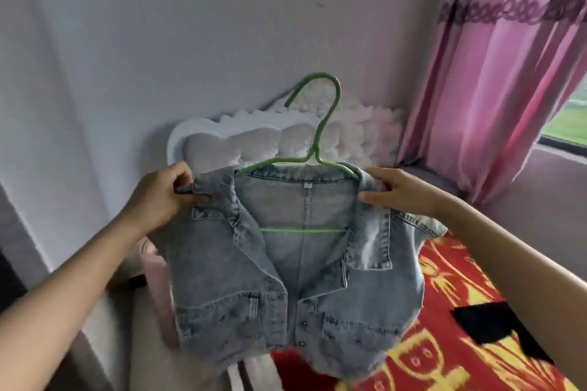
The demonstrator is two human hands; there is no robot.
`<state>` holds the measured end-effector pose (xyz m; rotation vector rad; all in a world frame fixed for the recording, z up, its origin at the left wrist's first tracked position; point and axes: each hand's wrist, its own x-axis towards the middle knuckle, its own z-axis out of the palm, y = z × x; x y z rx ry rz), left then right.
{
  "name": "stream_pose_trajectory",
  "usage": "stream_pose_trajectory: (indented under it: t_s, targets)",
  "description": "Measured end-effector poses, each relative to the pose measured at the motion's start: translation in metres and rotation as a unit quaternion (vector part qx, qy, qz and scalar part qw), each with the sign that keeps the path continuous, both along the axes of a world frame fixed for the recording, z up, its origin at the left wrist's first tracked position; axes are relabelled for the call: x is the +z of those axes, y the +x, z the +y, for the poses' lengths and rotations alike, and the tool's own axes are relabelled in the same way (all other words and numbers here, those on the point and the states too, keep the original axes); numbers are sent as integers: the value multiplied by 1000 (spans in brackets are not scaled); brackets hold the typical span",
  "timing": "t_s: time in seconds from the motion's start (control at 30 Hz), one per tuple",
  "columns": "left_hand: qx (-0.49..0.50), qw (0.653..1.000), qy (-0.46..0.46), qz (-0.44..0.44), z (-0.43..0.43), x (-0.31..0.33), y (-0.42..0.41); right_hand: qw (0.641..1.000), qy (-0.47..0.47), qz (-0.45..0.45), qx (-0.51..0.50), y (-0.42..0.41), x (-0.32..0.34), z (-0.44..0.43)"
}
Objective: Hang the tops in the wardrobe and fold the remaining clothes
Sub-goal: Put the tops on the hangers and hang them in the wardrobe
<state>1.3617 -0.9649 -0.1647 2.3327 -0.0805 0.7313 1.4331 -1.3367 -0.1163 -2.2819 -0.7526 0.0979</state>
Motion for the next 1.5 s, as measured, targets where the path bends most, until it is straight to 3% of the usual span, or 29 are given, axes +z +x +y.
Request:
stream_pose_trajectory:
  t_s: [0.1, 0.2, 0.37, 0.5, 0.83, 1.0, 1.2, 1.5]
  targets:
    - [123, 992, -4, -6, 34, -3, -64, 998, -18, -16, 58, -3, -4, 61]
    - [215, 976, 37, 0, 65, 2, -118, 995, 22, -11, 100, -17, -4, 116]
    - [362, 922, 132, -39, 126, 8, -199, 978, 126, 27, 163, -50, 0, 218]
    - [445, 881, 159, 20, 187, -4, -249, 976, 158, 29, 150, -73, -5, 294]
    - [511, 853, 83, 62, 355, -18, -387, 976, 207, 52, 42, -143, -31, 496]
    - [508, 858, 55, 57, 404, -18, -415, 940, 300, 162, -7, -170, -26, 549]
    - [514, 855, 34, 57, 440, -17, -420, 887, 363, 286, 19, -192, 6, 622]
    - [498, 865, 36, 49, 525, -4, -389, 945, 271, 132, 124, -167, 27, 757]
